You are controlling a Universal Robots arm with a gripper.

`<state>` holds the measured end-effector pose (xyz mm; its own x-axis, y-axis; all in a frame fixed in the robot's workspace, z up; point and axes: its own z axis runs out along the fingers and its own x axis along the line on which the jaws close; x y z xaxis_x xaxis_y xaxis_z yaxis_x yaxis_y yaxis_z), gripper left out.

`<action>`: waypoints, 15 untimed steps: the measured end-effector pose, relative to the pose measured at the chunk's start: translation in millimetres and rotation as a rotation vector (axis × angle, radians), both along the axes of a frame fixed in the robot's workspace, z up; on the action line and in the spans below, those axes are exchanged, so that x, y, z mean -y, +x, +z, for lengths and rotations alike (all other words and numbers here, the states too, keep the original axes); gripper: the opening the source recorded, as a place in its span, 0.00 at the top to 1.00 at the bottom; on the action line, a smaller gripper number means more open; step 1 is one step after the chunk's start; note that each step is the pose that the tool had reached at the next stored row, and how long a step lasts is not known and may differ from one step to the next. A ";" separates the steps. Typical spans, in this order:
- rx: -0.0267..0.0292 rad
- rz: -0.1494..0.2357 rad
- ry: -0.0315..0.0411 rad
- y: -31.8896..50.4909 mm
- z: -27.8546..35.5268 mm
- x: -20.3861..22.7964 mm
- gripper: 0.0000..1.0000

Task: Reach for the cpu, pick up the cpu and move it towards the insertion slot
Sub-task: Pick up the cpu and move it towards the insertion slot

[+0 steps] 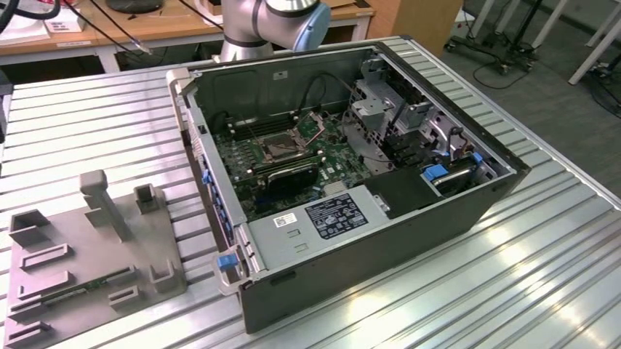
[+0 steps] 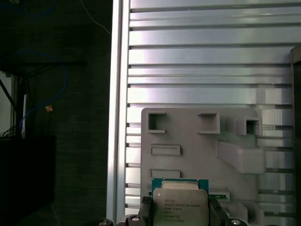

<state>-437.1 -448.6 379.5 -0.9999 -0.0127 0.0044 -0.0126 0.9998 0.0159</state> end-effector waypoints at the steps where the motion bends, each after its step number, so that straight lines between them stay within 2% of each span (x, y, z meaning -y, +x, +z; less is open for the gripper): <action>1: 0.0000 0.000 0.0000 1.2 0.0 0.0 0.45; 15: -0.0001 0.000 -0.0001 17.6 0.0 0.0 0.45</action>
<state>-419.5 -448.6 379.6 -0.9999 -0.0127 0.0045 -0.0127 0.9998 0.0158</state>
